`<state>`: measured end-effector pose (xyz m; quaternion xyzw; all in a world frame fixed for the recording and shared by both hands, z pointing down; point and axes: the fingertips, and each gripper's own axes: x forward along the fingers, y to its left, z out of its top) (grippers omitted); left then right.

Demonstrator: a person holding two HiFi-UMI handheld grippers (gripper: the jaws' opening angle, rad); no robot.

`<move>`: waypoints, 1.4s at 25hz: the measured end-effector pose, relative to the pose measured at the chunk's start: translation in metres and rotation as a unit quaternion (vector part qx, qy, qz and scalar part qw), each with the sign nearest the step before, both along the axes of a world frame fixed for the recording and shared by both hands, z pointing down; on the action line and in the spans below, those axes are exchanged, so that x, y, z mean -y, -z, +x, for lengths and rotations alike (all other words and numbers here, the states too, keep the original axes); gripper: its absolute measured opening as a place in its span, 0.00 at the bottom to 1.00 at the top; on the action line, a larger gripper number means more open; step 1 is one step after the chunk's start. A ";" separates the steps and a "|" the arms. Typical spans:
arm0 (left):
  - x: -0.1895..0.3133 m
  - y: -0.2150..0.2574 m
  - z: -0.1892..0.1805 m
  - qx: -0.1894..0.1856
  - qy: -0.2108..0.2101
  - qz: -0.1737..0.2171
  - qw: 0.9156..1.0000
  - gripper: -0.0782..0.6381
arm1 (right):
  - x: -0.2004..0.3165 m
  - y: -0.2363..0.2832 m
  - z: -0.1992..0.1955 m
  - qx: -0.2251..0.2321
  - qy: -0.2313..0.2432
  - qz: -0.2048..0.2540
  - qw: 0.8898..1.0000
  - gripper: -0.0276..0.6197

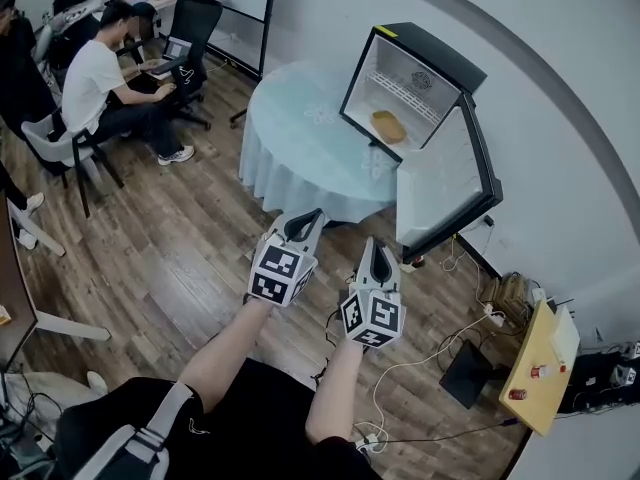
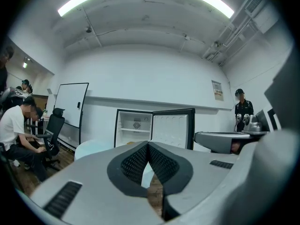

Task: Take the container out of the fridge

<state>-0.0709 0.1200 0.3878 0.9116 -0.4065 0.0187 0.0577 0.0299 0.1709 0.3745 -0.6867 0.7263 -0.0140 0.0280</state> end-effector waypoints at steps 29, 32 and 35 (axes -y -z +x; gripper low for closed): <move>0.122 0.048 -0.089 -0.107 -0.020 0.011 0.994 0.10 | 0.123 0.073 -0.086 -0.121 0.012 0.050 0.991 0.05; 0.129 0.054 -0.067 -0.109 -0.037 0.018 0.993 0.10 | 0.124 0.077 -0.058 -0.120 -0.008 0.057 0.991 0.05; 0.144 0.060 -0.039 -0.102 -0.051 0.029 0.993 0.10 | 0.136 0.078 -0.029 -0.108 -0.023 0.065 0.992 0.05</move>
